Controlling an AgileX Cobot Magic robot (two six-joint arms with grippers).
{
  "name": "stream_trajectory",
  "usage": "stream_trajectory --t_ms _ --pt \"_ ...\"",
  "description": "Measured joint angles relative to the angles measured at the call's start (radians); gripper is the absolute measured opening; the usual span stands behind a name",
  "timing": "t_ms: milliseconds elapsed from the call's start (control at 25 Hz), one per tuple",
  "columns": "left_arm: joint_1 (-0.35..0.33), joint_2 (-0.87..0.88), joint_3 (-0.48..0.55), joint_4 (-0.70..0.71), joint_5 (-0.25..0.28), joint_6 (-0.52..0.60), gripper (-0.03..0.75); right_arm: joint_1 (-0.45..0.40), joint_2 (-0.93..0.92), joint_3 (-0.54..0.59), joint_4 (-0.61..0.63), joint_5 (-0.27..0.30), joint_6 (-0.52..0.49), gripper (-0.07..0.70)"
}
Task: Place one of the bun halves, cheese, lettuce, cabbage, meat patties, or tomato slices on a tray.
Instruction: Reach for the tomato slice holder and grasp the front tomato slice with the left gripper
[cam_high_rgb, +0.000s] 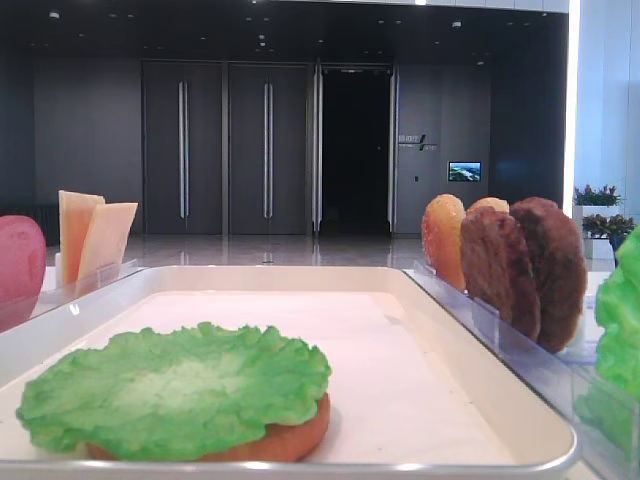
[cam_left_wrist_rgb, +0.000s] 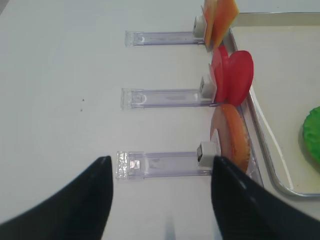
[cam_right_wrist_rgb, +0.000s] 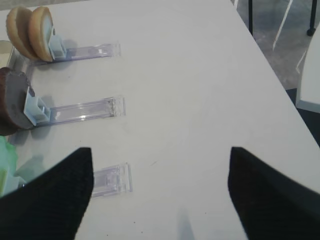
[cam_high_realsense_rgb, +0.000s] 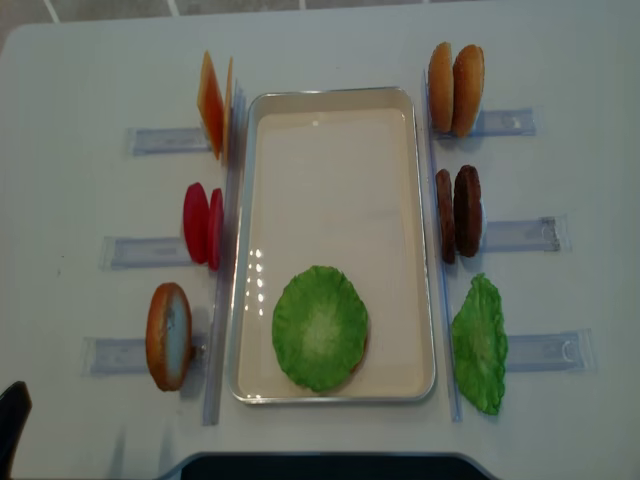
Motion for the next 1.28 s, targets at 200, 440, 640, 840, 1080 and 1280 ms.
stream_trajectory --t_ms 200,440,640,840,1080,1280 --pt "0.000 0.000 0.000 0.000 0.000 0.000 0.471 0.000 0.000 0.000 0.000 0.000 0.000 0.556" --pt "0.000 0.000 0.000 0.000 0.000 0.000 0.471 0.000 0.000 0.000 0.000 0.000 0.000 0.554" --pt "0.000 0.000 0.000 0.000 0.000 0.000 0.471 0.000 0.000 0.000 0.000 0.000 0.000 0.554" --pt "0.000 0.000 0.000 0.000 0.000 0.000 0.471 0.000 0.000 0.000 0.000 0.000 0.000 0.554" --pt "0.000 0.000 0.000 0.021 0.000 0.000 0.471 0.000 0.000 0.000 0.000 0.000 0.000 0.554" --pt "0.000 0.000 0.000 0.036 0.000 0.000 0.471 0.000 0.000 0.000 0.000 0.000 0.000 0.554"
